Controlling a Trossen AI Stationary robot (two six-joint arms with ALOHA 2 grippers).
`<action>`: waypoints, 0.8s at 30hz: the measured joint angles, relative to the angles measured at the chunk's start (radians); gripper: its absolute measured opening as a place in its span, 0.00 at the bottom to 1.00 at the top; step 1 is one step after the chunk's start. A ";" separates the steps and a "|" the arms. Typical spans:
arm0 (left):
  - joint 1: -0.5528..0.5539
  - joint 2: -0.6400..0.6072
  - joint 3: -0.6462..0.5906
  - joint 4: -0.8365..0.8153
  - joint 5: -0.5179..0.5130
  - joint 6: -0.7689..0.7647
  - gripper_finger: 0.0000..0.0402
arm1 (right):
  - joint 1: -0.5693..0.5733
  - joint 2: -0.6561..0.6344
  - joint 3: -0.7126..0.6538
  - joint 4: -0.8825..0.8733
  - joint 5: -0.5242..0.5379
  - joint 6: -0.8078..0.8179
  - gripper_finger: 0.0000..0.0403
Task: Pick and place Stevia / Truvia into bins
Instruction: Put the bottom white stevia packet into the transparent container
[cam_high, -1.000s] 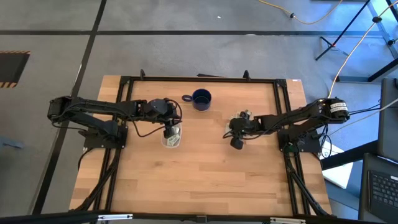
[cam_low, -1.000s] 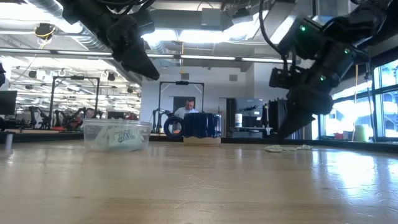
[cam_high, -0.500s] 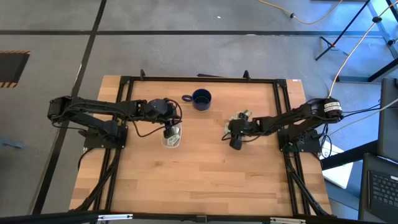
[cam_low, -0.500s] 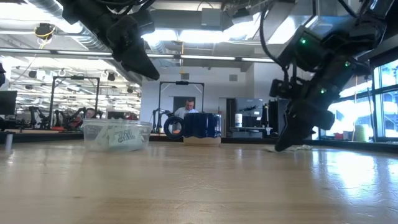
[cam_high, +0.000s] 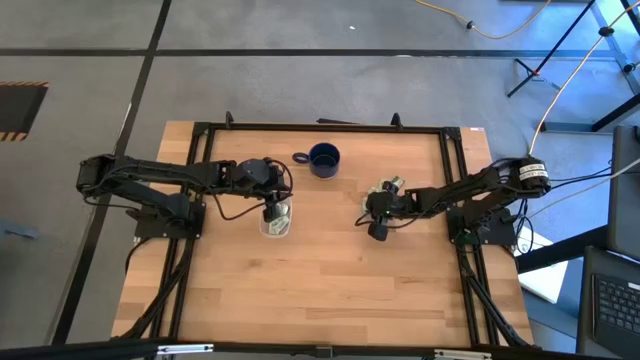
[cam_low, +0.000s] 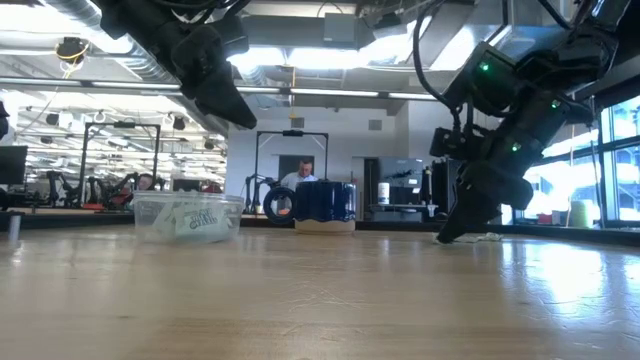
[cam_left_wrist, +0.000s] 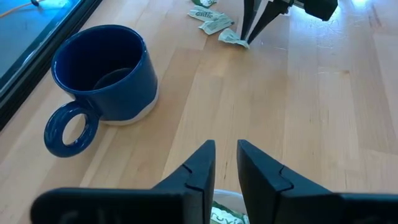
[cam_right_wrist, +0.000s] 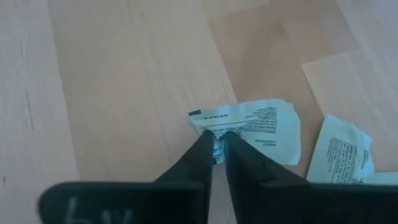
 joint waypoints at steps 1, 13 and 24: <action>0.000 0.000 0.000 0.000 0.000 0.000 0.15 | 0.000 0.000 0.000 -0.001 0.000 0.000 0.08; -0.017 0.003 0.000 0.014 0.007 0.146 0.15 | 0.003 -0.020 0.041 -0.018 -0.023 -0.001 0.01; -0.174 0.134 0.000 0.348 0.039 0.631 0.26 | 0.053 -0.026 0.292 0.036 -0.367 0.056 0.01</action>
